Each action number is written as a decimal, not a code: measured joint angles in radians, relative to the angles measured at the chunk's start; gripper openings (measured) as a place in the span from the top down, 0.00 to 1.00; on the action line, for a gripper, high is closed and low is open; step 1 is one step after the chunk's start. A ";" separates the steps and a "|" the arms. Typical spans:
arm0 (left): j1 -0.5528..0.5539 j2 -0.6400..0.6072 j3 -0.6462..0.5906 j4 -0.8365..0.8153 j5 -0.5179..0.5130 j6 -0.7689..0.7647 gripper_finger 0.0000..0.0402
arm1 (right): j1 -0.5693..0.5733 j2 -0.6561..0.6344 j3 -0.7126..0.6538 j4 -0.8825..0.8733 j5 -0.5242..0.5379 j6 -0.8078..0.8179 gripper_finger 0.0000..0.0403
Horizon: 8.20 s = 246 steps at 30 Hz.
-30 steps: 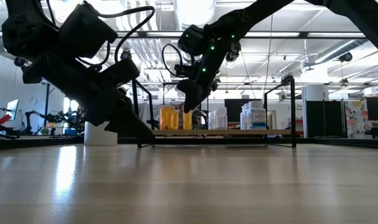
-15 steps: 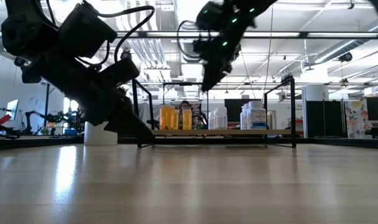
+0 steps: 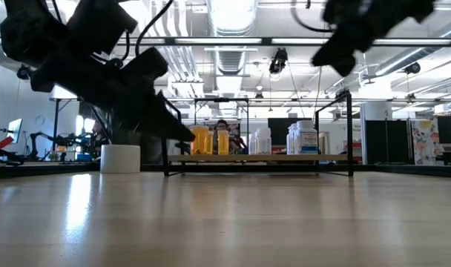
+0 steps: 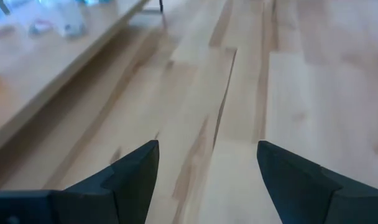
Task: Pick and place medicine bottles onto shelf by color
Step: Return to Home Position
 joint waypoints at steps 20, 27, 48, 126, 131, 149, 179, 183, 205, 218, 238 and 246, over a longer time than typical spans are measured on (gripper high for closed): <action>0.076 -0.085 -0.001 0.325 0.182 -0.050 0.38 | 0.018 -0.717 -0.524 0.268 -0.097 0.037 0.98; 0.138 -0.294 -0.075 0.234 0.182 -0.010 0.57 | 0.018 -0.860 -0.638 0.304 -0.155 0.067 0.98; 0.409 -0.976 -0.474 0.149 0.331 -0.089 1.00 | 0.016 -0.900 -0.742 0.387 -0.161 -0.020 0.98; 0.407 -1.186 -0.479 -0.551 0.443 0.125 1.00 | 0.017 -0.872 -0.744 0.364 0.088 0.004 0.98; 0.407 -1.177 -0.479 -0.551 0.443 0.125 1.00 | 0.017 -0.872 -0.744 0.364 0.088 0.005 0.98; 0.376 -1.216 -0.479 -0.558 0.437 0.040 1.00 | 0.017 -0.872 -0.744 0.364 0.088 0.005 0.98; 0.165 -1.553 -0.479 -0.576 0.325 0.188 1.00 | 0.018 -0.872 -0.744 0.362 0.088 0.004 0.98; 0.165 -1.553 -0.479 -0.540 0.322 0.179 1.00 | 0.018 -0.873 -0.744 0.362 0.089 0.004 0.98; 0.164 -1.517 -0.479 -0.445 0.328 0.177 1.00 | 0.017 -0.873 -0.744 0.362 0.088 0.004 0.98; 0.164 -1.517 -0.479 -0.445 0.329 0.177 1.00 | 0.017 -0.873 -0.744 0.362 0.088 0.005 0.98; 0.164 -1.517 -0.479 -0.446 0.329 0.177 1.00 | 0.132 -0.901 -0.744 0.357 0.090 -0.104 0.98; 0.164 -1.517 -0.479 -0.445 0.329 0.177 1.00 | 0.158 -0.897 -0.744 0.356 0.089 -0.098 0.98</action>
